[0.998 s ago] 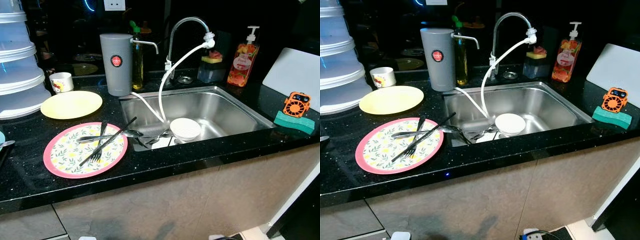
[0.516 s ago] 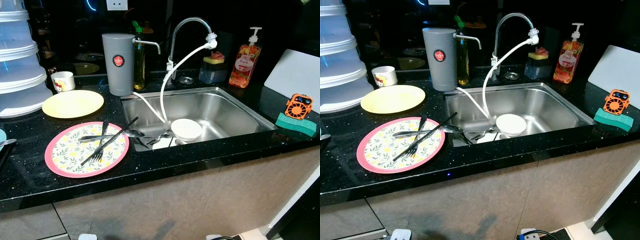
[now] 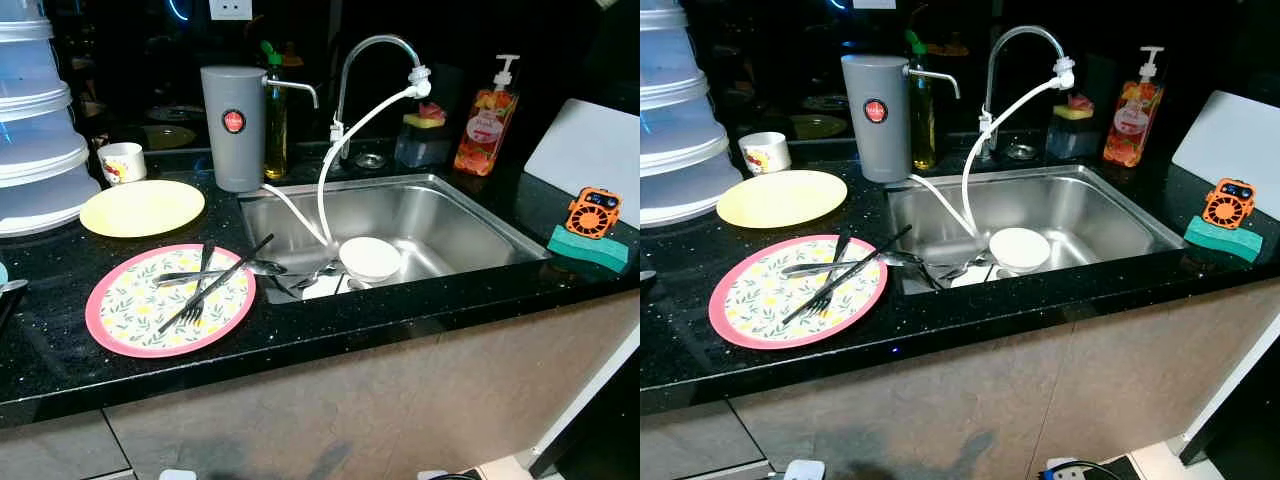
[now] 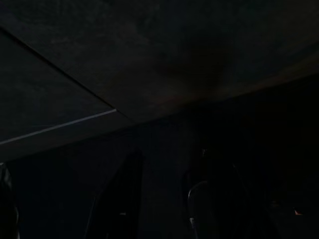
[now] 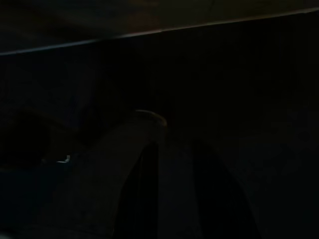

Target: Kitchen organization

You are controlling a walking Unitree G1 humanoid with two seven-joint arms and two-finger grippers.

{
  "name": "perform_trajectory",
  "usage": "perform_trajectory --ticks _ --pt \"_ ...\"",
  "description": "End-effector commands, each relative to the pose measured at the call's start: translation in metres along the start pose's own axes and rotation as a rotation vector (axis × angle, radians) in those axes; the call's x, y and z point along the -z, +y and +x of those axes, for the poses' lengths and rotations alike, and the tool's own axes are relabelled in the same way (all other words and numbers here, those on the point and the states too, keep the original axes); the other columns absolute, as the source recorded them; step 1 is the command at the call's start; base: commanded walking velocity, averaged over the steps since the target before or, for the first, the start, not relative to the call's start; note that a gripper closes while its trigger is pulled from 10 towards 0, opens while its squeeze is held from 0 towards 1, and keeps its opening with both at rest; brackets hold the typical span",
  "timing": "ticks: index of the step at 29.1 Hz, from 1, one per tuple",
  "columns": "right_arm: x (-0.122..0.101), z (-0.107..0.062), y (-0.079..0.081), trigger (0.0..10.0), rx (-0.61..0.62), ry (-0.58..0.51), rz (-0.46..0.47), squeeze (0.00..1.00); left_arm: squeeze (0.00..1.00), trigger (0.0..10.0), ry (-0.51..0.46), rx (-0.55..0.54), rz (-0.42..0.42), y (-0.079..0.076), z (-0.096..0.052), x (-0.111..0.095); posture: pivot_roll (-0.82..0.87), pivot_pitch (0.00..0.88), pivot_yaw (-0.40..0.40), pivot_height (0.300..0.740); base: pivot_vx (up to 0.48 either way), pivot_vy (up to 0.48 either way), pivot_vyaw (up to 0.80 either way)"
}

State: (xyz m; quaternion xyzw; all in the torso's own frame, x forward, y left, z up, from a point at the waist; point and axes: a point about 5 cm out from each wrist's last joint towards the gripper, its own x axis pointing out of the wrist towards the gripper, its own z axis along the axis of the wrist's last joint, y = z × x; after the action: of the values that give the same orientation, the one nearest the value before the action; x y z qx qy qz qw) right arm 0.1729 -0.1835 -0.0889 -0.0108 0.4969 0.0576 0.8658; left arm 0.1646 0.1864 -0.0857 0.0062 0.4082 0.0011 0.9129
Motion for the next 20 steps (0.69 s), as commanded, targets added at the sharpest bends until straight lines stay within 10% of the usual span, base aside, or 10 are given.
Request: perform_trajectory --ticks 1,20 --pt "-0.0007 -0.0002 -0.0017 10.0 0.014 -0.01 0.043 0.0 0.0 10.0 0.021 0.005 0.026 0.0029 -0.0019 0.0056 0.02 0.0 -0.027 0.74 0.0 0.0 0.0" --pt "0.0007 -0.0014 -0.0067 10.0 0.026 -0.013 0.051 0.0 0.0 10.0 0.024 -0.012 0.011 0.0059 -0.0006 0.003 0.02 0.0 -0.024 0.74 0.0 0.0 0.0"
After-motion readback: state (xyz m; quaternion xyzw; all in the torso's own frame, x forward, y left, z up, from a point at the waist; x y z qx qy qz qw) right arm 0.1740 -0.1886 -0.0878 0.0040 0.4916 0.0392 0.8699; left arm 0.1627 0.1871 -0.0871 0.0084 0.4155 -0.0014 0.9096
